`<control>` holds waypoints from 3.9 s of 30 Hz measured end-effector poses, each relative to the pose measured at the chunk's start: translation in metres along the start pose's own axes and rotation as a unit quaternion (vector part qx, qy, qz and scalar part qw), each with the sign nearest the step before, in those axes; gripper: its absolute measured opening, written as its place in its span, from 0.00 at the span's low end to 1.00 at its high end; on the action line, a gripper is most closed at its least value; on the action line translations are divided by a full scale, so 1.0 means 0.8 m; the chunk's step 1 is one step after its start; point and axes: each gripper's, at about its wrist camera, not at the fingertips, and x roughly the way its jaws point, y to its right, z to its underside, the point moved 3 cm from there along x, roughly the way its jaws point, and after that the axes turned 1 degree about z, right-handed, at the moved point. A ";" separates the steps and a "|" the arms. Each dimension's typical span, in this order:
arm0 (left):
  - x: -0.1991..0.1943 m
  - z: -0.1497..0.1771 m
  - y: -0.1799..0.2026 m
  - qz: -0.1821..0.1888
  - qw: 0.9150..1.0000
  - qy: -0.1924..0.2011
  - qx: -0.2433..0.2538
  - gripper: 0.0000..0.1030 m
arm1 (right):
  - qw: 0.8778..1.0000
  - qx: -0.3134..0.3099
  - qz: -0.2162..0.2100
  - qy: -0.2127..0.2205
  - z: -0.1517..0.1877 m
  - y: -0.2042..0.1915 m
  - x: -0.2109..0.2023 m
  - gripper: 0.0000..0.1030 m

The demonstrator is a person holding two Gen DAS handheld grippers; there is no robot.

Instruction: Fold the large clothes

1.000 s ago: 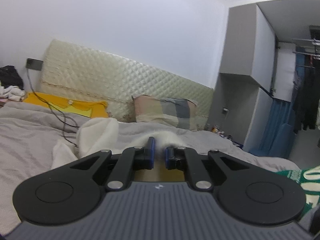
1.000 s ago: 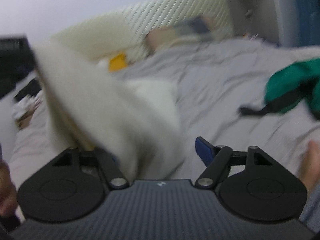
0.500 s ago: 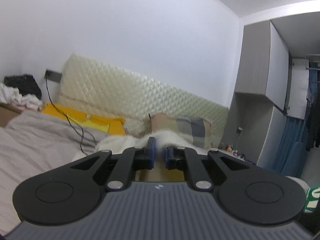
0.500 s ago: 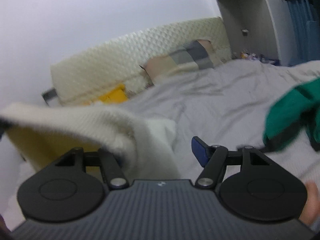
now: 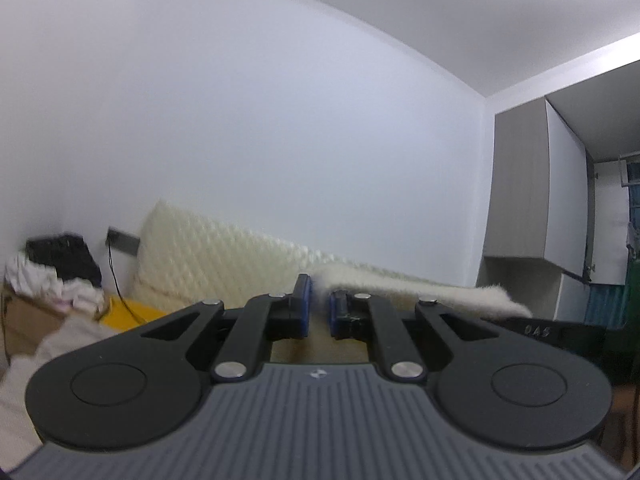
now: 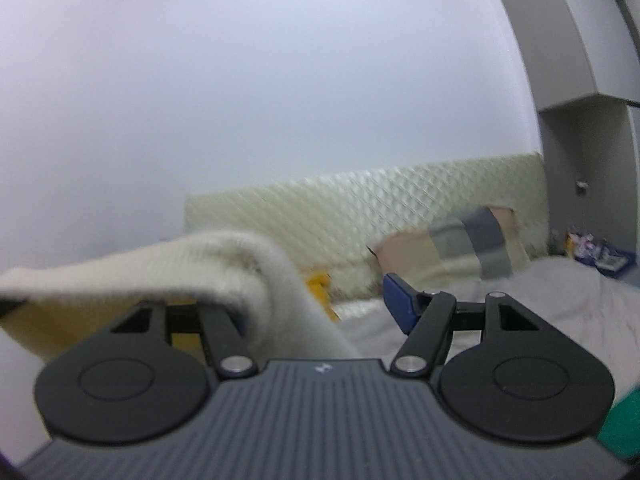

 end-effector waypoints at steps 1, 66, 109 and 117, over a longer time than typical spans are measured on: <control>0.003 -0.022 0.003 -0.001 1.000 0.008 0.007 0.11 | 1.000 -0.007 -0.005 0.009 -0.019 -0.004 -0.002 0.64; 0.663 0.528 -0.253 -0.052 0.920 -0.387 0.028 0.62 | 0.964 -0.006 0.007 -0.266 0.370 0.133 0.673 0.65; 0.046 0.189 -0.142 -0.110 0.933 -0.341 0.008 0.69 | 0.986 -0.009 -0.051 -0.161 0.247 0.084 0.019 0.67; 0.053 0.231 -0.244 -0.183 0.886 -0.423 -0.047 0.69 | 0.981 0.011 -0.053 -0.187 0.277 0.093 0.028 0.67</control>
